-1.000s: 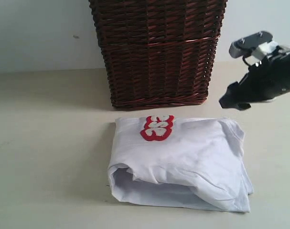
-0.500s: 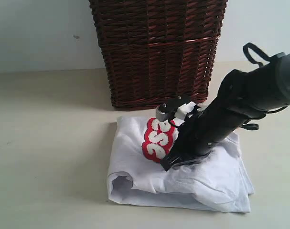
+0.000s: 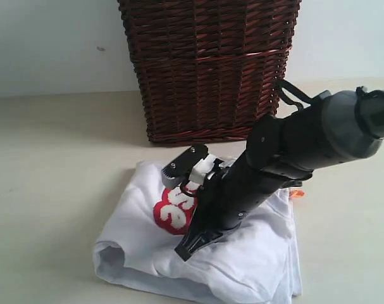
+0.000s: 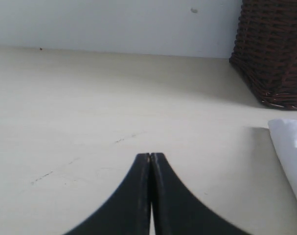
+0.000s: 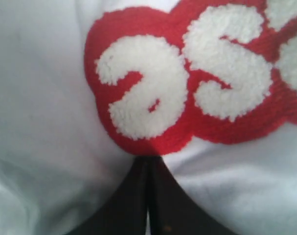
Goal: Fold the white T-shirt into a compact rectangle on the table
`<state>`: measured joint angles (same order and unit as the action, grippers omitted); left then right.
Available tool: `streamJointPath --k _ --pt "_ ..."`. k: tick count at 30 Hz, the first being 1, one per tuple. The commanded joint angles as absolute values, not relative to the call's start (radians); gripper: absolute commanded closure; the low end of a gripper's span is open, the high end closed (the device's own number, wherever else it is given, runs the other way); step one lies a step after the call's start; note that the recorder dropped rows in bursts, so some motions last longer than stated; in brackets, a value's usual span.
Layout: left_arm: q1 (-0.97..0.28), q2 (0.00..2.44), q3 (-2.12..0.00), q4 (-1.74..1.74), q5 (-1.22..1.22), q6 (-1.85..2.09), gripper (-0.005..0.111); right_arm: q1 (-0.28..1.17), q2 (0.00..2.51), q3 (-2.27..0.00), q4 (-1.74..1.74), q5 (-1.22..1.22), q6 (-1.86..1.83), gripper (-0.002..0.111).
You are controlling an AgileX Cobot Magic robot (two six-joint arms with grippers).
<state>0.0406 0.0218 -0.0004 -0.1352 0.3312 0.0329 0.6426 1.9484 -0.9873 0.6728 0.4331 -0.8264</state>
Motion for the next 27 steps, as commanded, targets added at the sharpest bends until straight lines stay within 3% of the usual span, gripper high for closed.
streamJointPath --k 1,8,17,27 --pt "0.038 0.025 0.0 -0.134 0.326 0.033 0.107 0.649 1.904 -0.985 0.69 0.436 -0.843 0.108" --pt "0.038 0.025 0.0 -0.134 0.326 0.033 0.107 0.55 1.602 -0.985 0.724 0.261 -0.811 0.108" --pt "0.038 0.025 0.0 -0.134 0.326 0.033 0.107 0.203 1.112 -0.961 0.75 0.113 -0.731 0.108" --pt "0.038 0.025 0.0 -0.134 0.326 0.033 0.107 -0.038 0.688 -0.558 0.973 0.096 -0.729 0.108"
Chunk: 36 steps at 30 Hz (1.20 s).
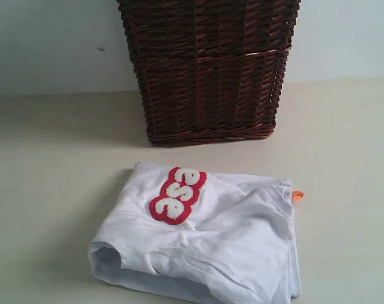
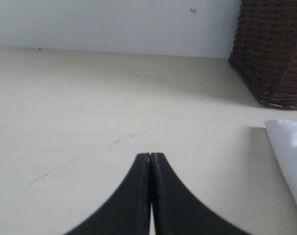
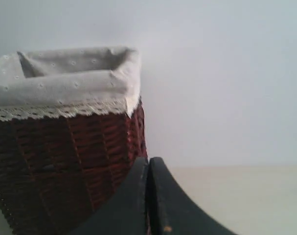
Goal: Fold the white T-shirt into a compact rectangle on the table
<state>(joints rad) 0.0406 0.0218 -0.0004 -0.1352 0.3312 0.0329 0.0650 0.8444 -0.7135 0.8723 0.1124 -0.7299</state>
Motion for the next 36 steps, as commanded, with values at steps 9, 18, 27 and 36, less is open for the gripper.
streamJointPath --k 9,18,27,36 --pt "0.038 0.025 0.0 -0.134 0.326 0.033 0.107 -0.131 0.21 -0.226 0.912 0.306 -0.738 0.108" --pt "0.038 0.025 0.0 -0.134 0.328 0.033 0.107 -0.126 0.011 -0.186 0.726 0.461 -0.731 0.108" --pt "0.038 0.025 0.0 -0.134 0.328 0.033 0.107 -0.126 0.016 -0.186 0.726 0.461 -0.729 0.108" --pt "0.038 0.025 0.0 -0.134 0.328 0.033 0.107 0.009 0.0 -0.164 0.338 0.321 -0.287 0.108"
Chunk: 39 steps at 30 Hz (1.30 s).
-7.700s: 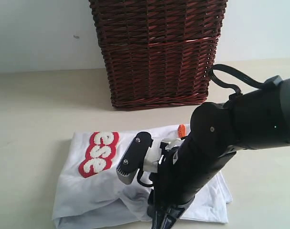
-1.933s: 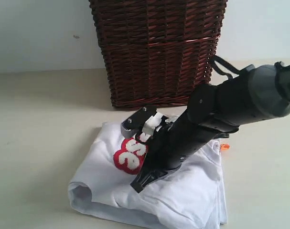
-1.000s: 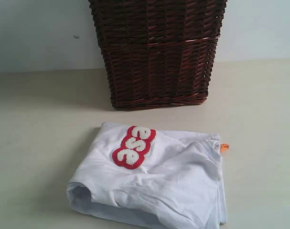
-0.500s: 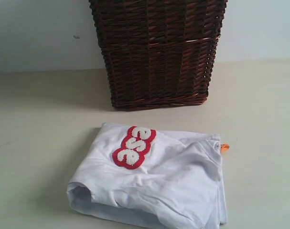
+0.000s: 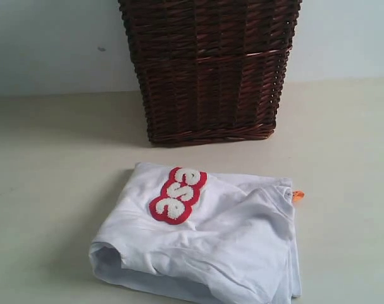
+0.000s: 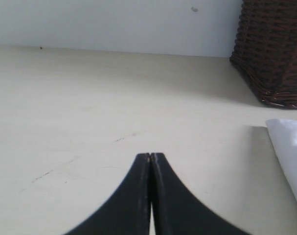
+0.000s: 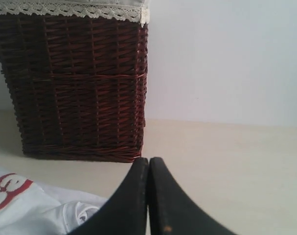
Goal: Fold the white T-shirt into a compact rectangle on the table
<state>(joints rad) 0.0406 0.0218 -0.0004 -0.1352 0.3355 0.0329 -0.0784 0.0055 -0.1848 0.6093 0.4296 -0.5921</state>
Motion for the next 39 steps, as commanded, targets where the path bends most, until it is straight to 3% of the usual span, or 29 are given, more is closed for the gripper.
streamJointPath --k 1,4,7,18,27,32,39 --pt "0.038 0.025 0.0 -0.134 0.328 0.033 0.107 0.04 0.0 -0.149 0.174 0.316 -0.132 0.108" --pt "0.038 0.025 0.0 -0.134 0.328 0.033 0.107 0.12 0.0 -0.093 -0.174 0.405 0.277 0.108" --pt "0.038 0.025 0.0 -0.134 0.328 0.033 0.107 0.153 0.0 -0.023 -0.266 0.363 0.364 0.108" --pt "0.038 0.025 0.0 -0.134 0.328 0.033 0.107 0.155 0.0 0.0 -0.228 0.349 0.355 0.108" --pt "0.038 0.025 0.0 -0.134 0.328 0.033 0.107 0.155 0.0 0.0 0.08 0.341 -0.163 0.108" --pt "0.038 0.025 0.0 -0.134 0.328 0.033 0.107 0.155 0.0 0.0 -0.03 0.3 0.089 0.108" --pt "0.038 0.025 0.0 -0.134 0.328 0.033 0.107 0.155 0.0 0.0 -0.054 0.298 0.108 0.108"
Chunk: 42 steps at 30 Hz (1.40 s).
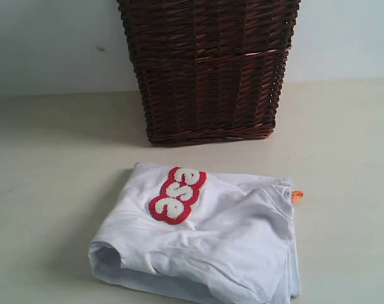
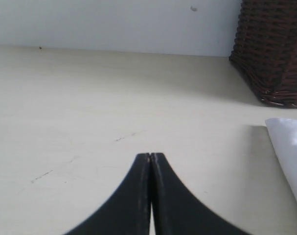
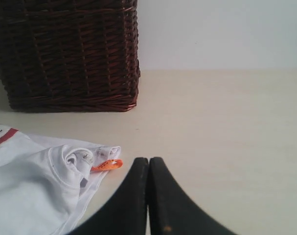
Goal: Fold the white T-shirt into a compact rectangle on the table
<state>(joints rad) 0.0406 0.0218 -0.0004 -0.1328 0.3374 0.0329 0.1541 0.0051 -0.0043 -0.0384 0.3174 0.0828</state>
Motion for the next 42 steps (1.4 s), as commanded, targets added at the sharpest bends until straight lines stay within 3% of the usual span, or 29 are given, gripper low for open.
streamJointPath --k 1,22,31,36,42 --pt "0.038 0.025 0.0 -0.134 0.328 0.033 0.107 0.155 0.0 0.0 -0.054 0.298 0.101 0.108" --pt "0.046 0.0 0.0 -0.134 0.33 0.033 0.107 0.155 0.0 0.0 -0.05 0.298 0.1 0.108" --pt "0.257 0.0 0.0 -0.29 0.376 0.059 0.107 0.155 0.0 0.0 -0.05 0.298 0.1 0.108" --pt "0.167 0.0 0.0 -0.22 0.376 0.098 0.107 0.155 0.0 0.0 -0.05 0.298 0.1 0.108" --pt "0.159 0.0 0.0 -0.22 0.376 0.096 0.107 0.155 0.0 0.0 -0.05 0.298 0.1 0.108"
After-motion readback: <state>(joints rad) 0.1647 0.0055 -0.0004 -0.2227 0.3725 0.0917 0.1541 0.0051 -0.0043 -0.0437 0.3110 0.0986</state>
